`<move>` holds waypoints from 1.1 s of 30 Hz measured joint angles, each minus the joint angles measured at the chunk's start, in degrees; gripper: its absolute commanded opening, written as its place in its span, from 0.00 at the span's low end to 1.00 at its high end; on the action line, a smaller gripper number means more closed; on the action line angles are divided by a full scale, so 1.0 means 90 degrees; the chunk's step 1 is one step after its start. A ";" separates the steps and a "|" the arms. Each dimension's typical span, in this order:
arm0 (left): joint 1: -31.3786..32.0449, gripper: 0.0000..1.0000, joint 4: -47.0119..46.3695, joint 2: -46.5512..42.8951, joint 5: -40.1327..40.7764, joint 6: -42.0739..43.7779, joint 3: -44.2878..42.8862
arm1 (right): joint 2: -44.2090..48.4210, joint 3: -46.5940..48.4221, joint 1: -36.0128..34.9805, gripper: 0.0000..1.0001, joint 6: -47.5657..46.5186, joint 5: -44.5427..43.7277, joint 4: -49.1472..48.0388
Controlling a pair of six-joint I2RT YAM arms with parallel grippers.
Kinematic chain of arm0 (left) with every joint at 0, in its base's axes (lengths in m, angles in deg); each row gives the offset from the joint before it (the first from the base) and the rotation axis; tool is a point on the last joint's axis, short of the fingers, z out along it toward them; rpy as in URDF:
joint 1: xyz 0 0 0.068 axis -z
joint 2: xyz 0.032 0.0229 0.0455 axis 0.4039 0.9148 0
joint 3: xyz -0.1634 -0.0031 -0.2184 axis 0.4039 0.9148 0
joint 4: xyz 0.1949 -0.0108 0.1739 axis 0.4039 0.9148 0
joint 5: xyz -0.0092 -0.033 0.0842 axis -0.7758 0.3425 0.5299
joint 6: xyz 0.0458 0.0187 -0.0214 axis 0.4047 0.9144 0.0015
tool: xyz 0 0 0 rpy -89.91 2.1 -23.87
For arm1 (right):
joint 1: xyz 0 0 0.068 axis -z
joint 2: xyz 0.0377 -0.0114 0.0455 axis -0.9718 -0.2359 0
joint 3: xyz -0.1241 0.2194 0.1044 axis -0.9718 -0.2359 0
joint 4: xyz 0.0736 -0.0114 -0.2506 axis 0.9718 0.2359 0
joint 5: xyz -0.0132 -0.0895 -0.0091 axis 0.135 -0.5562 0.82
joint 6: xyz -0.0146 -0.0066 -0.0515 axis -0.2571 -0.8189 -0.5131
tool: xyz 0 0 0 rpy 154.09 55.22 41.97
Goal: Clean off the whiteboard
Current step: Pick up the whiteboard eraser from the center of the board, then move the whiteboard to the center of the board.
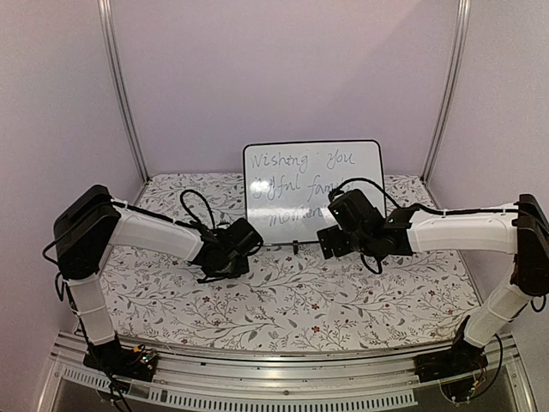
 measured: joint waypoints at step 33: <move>-0.0019 0.14 -0.0799 -0.2705 -0.0102 0.1239 0.0789 | -0.0032 -0.0474 0.0993 0.97 0.0112 0.0923 -0.0282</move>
